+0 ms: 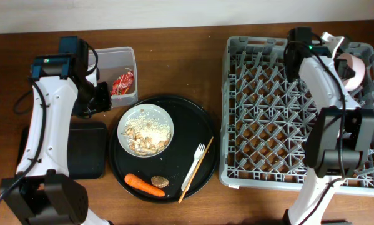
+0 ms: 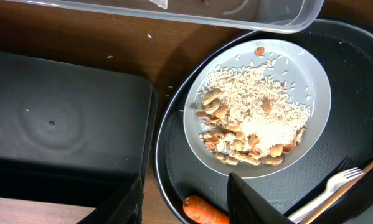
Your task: Sort waste into correct bins and load items into the dishwasher rack
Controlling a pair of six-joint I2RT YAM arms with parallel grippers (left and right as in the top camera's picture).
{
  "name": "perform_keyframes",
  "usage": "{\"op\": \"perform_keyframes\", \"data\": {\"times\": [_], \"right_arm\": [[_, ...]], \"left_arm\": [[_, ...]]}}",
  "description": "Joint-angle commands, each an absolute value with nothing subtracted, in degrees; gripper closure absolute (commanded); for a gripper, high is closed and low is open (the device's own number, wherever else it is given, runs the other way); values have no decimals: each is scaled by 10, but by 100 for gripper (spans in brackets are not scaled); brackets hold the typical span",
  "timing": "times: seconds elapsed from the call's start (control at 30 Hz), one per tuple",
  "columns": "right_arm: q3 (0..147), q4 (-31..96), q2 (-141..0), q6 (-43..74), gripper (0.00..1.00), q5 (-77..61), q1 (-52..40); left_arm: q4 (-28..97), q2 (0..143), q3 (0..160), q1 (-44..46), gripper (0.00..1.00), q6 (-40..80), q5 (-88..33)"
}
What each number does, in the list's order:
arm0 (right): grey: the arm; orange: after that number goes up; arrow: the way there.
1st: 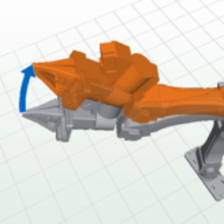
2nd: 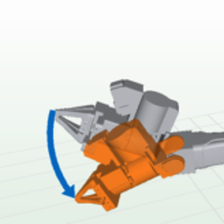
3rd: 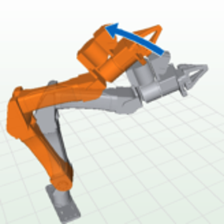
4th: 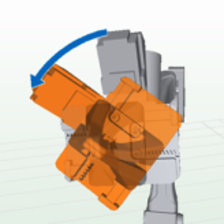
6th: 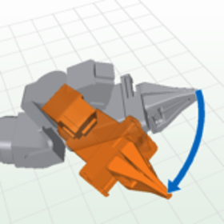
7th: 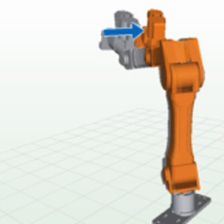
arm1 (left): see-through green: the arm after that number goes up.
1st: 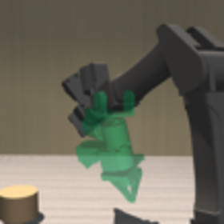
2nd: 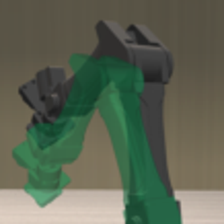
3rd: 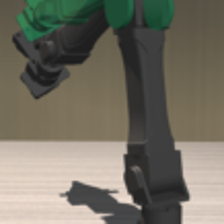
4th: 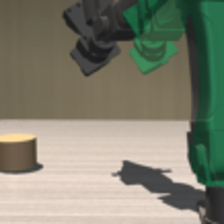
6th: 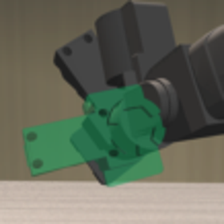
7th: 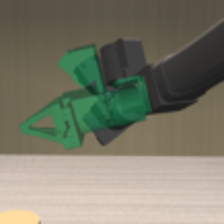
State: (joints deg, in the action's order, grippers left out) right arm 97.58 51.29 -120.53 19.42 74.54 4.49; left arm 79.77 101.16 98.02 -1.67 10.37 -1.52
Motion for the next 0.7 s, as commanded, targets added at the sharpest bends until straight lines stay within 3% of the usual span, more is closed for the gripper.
{"op": "perform_keyframes", "data": {"times": [0.0,0.2,0.37,0.43,0.5,0.53,0.67], "right_arm": [[970,517,-1220,200,96,747,32],[970,516,-1220,200,95,649,15],[970,518,-1220,200,84,569,1],[970,518,-1220,200,75,570,-4],[970,523,-1220,200,39,570,-11],[970,529,-1220,200,30,570,-13],[971,560,-1213,200,25,552,-25]], "left_arm": [[795,1002,983,-15,57,111,-22],[795,1002,983,-15,57,111,-22],[794,1002,983,-15,57,111,-22],[794,1002,983,-15,57,111,-22],[793,1002,983,-15,57,111,-22],[792,1002,983,-15,57,111,-22],[789,1002,983,-15,57,111,-22]]}}
